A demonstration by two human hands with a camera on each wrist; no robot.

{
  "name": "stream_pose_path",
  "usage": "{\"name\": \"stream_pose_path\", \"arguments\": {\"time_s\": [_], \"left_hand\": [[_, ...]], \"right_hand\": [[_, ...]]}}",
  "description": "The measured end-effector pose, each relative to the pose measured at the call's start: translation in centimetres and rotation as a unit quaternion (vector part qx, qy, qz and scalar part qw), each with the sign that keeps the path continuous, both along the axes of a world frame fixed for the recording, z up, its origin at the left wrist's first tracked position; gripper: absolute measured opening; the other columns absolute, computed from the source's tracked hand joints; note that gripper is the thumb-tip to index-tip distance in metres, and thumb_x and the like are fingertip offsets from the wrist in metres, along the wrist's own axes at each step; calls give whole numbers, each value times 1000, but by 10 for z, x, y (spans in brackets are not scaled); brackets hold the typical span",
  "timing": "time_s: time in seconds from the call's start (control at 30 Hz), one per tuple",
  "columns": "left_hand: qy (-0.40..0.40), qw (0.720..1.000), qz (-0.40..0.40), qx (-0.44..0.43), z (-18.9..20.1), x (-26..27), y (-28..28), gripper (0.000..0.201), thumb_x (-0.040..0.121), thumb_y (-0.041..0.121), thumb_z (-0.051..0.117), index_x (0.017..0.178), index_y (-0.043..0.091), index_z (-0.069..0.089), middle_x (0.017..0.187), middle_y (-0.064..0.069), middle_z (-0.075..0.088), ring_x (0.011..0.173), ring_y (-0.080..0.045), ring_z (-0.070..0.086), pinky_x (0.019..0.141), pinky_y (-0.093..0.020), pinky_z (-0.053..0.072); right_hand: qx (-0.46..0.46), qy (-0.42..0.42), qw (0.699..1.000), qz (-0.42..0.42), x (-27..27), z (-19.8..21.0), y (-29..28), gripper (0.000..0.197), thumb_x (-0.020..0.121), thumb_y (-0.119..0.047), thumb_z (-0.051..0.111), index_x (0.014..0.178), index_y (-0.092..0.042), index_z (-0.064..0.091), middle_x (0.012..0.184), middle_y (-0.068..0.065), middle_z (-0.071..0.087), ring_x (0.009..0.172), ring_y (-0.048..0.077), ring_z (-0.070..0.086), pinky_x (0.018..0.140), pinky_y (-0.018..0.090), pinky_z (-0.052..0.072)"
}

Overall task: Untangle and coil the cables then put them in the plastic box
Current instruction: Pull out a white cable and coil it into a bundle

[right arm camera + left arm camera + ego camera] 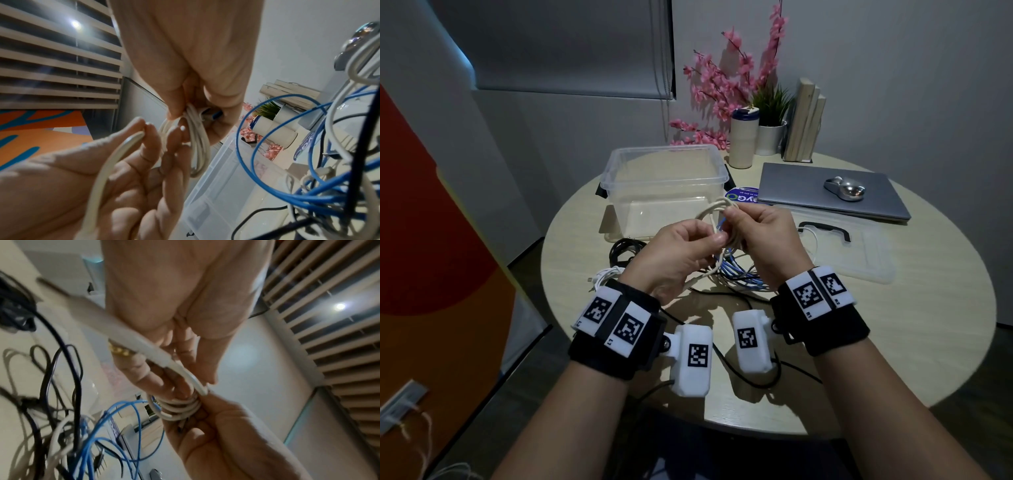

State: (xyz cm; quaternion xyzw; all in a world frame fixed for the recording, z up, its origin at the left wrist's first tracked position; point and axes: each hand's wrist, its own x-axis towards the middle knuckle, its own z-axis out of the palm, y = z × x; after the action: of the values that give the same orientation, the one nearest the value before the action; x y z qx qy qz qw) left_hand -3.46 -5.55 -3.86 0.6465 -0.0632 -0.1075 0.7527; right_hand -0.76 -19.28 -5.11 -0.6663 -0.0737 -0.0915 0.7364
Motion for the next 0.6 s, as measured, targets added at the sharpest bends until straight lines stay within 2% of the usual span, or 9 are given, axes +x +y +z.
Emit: {"name": "stream_pose_path", "arguments": {"time_s": [0.1, 0.2, 0.27, 0.33, 0.37, 0.43, 0.5, 0.53, 0.6], "left_hand": [[-25, 998, -43, 39, 3, -2, 5, 22, 89, 3, 57, 72, 14, 51, 87, -14, 55, 72, -12, 48, 60, -15, 41], [-35, 998, -49, 35, 9, -4, 10, 17, 86, 14, 58, 73, 17, 47, 98, -19, 52, 79, -16, 46, 59, -18, 37], [-37, 999, -30, 19, 12, -4, 11, 14, 87, 16, 55, 76, 16, 48, 95, -15, 59, 79, -14, 55, 60, -18, 42], [-34, 999, 4, -1, 16, -3, 12, 19, 97, 10, 44, 79, 15, 46, 91, -7, 64, 68, -8, 62, 55, -16, 46], [-38, 999, 15, 2, 18, -2, 12, 21, 99, 9, 40, 79, 15, 44, 87, -5, 65, 63, -5, 63, 54, -15, 46], [-62, 997, 15, 47, 19, -1, 14, 23, 101, 10, 37, 80, 16, 44, 74, 1, 66, 55, -6, 60, 55, -18, 43], [-87, 990, -3, 111, 18, 0, 17, 22, 101, 10, 38, 82, 15, 46, 63, 4, 63, 53, -8, 54, 59, -21, 42], [-97, 984, -9, 150, 17, 0, 20, 21, 100, 9, 40, 81, 15, 47, 61, 4, 63, 54, -9, 53, 61, -24, 45], [-123, 961, -9, 248, 15, 2, 24, 18, 96, 9, 50, 79, 15, 52, 64, 3, 67, 61, -16, 59, 70, -36, 51]], "right_hand": [[-13, -14, 1000, 4, 1, 2, -2, 16, 90, -4, 58, 80, 3, 68, 69, 16, 57, 64, 24, 53, 64, 37, 48], [-79, -48, 996, 2, -1, 6, -7, 13, 89, -4, 60, 89, -4, 72, 70, 15, 62, 63, 20, 57, 64, 33, 51], [-128, -58, 990, 3, -1, 6, -11, 17, 89, -3, 60, 99, -7, 73, 76, 18, 68, 64, 16, 60, 65, 34, 53], [-174, -62, 983, 9, -1, 5, -12, 19, 89, -3, 58, 96, -13, 73, 79, 21, 69, 66, 17, 61, 69, 38, 55], [-190, -60, 980, 6, -2, 5, -13, 21, 90, -4, 57, 94, -17, 73, 77, 18, 69, 65, 16, 60, 69, 38, 54], [-202, -50, 978, -8, -1, 8, -13, 22, 92, -4, 54, 92, -20, 70, 68, 7, 64, 61, 14, 58, 62, 34, 51], [-191, -36, 981, -16, 0, 12, -15, 20, 95, -5, 49, 94, -17, 65, 66, 3, 58, 60, 15, 56, 58, 31, 48], [-171, -24, 985, -11, 0, 14, -15, 19, 96, -5, 47, 97, -14, 63, 66, 2, 54, 58, 13, 55, 56, 29, 47], [-101, 6, 995, 15, -2, 16, -15, 18, 98, -4, 42, 99, -8, 60, 66, 2, 49, 53, 8, 49, 53, 23, 44]]}}
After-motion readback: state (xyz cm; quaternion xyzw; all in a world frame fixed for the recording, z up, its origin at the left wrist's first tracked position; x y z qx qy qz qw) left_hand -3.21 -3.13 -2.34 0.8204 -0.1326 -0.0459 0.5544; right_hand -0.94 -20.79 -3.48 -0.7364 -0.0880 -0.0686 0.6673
